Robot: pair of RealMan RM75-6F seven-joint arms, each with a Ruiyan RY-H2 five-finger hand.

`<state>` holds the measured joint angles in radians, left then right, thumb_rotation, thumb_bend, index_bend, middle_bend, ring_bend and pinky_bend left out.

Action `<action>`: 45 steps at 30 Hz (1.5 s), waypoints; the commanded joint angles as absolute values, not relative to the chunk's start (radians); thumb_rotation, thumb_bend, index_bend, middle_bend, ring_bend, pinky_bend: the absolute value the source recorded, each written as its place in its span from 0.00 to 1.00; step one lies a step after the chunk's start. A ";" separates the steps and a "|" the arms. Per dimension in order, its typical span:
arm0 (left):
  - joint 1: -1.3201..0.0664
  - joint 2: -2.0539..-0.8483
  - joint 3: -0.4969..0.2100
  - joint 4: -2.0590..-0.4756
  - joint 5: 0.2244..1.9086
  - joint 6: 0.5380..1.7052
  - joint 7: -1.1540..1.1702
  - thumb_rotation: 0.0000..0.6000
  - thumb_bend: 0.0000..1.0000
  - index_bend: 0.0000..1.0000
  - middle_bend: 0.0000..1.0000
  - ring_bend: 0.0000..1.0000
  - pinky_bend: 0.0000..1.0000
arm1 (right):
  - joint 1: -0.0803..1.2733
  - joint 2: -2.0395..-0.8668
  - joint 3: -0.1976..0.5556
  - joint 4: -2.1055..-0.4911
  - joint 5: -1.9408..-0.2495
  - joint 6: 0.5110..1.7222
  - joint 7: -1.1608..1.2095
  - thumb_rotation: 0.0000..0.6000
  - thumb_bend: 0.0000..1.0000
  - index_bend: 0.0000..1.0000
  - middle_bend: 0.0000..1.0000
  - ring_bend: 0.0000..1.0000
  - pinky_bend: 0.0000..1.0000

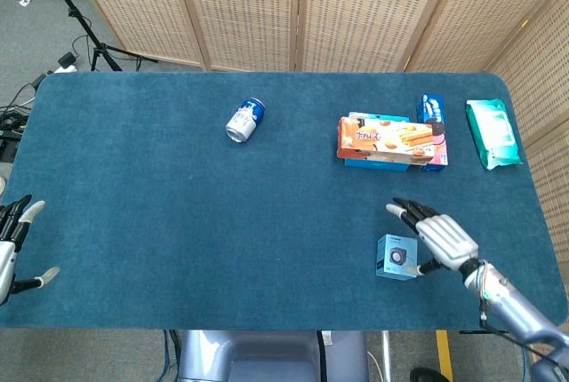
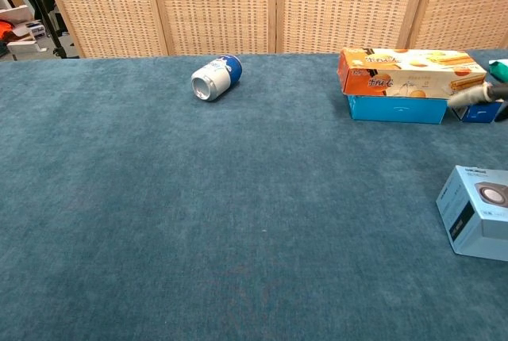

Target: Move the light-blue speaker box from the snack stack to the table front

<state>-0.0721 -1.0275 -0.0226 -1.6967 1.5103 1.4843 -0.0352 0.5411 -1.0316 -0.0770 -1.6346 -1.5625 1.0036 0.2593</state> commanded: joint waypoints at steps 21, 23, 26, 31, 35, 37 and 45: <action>-0.074 -1.027 -0.025 -1.695 1.507 1.481 -0.037 1.00 0.00 0.00 0.00 0.00 0.00 | 0.439 -1.275 -0.074 -1.382 -1.632 1.148 0.135 1.00 0.33 0.26 0.31 0.28 0.28; -0.073 -1.027 -0.024 -1.696 1.508 1.482 -0.038 1.00 0.00 0.00 0.00 0.00 0.00 | 0.439 -1.274 -0.075 -1.379 -1.639 1.153 0.146 1.00 0.39 0.29 0.35 0.32 0.30; -0.073 -1.026 -0.024 -1.696 1.508 1.483 -0.039 1.00 0.00 0.00 0.00 0.00 0.00 | 0.439 -1.265 -0.073 -1.387 -1.648 1.166 0.159 1.00 0.46 0.29 0.37 0.35 0.31; -0.073 -1.026 -0.024 -1.695 1.508 1.482 -0.038 1.00 0.00 0.00 0.00 0.00 0.00 | 0.463 -1.189 -0.066 -1.478 -1.654 1.153 0.249 1.00 0.53 0.31 0.39 0.37 0.32; -0.074 -1.027 -0.024 -1.695 1.508 1.480 -0.036 1.00 0.00 0.00 0.00 0.00 0.00 | 0.524 -1.081 -0.060 -1.595 -1.626 1.052 0.393 1.00 0.55 0.34 0.42 0.38 0.32; -0.075 -1.029 -0.023 -1.695 1.511 1.479 -0.033 1.00 0.00 0.00 0.00 0.00 0.00 | 0.616 -0.984 -0.051 -1.681 -1.575 0.876 0.583 1.00 0.55 0.36 0.44 0.38 0.32; -0.075 -1.026 -0.024 -1.695 1.505 1.476 -0.038 1.00 0.00 0.00 0.00 0.00 0.00 | 0.816 -0.938 -0.080 -1.653 -1.624 0.524 1.023 1.00 0.59 0.37 0.45 0.38 0.32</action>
